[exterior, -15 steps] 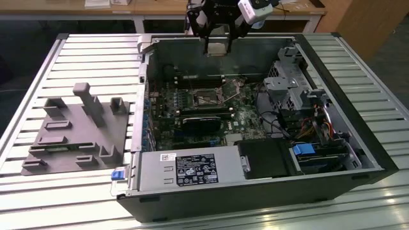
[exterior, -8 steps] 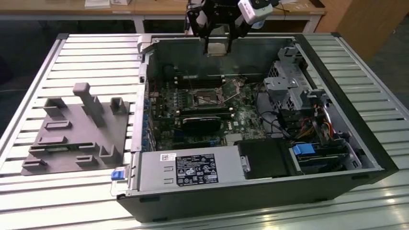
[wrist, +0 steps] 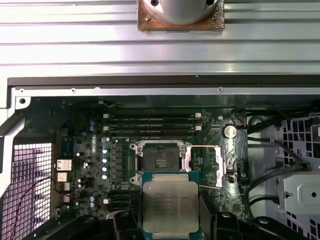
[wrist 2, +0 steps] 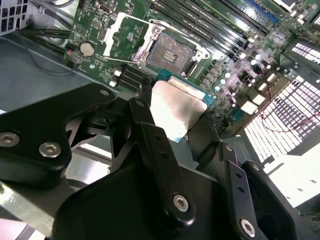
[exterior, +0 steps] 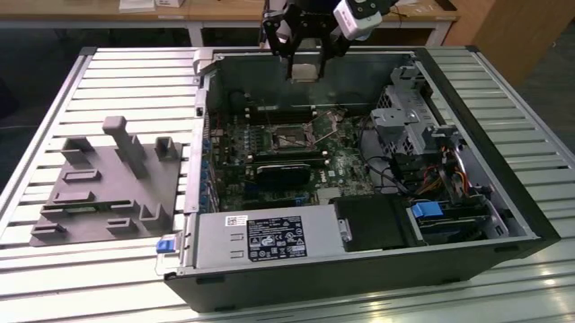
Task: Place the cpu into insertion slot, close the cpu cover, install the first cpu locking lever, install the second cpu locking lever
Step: 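Place the cpu into insertion slot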
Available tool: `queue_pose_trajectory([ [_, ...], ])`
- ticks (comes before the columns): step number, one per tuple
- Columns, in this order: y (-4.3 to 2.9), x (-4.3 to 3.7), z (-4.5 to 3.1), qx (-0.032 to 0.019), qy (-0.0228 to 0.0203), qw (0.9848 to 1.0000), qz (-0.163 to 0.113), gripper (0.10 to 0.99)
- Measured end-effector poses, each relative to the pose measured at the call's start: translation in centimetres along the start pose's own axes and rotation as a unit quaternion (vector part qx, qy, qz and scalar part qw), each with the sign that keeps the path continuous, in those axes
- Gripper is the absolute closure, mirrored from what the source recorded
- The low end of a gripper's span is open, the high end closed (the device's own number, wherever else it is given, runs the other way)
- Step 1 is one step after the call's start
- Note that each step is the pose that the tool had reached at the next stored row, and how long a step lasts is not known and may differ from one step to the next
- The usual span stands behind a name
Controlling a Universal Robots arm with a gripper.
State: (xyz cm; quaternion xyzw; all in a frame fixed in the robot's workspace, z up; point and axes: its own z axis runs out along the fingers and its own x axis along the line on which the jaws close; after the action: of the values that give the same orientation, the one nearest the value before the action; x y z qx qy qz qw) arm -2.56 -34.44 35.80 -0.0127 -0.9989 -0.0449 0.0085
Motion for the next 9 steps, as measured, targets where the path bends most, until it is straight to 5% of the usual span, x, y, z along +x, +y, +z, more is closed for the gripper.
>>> queue_pose_trajectory([
  [9, -0.14, -0.03, 1.62, 0.0, -0.0023, 1.0, 0.0, 0.549],
])
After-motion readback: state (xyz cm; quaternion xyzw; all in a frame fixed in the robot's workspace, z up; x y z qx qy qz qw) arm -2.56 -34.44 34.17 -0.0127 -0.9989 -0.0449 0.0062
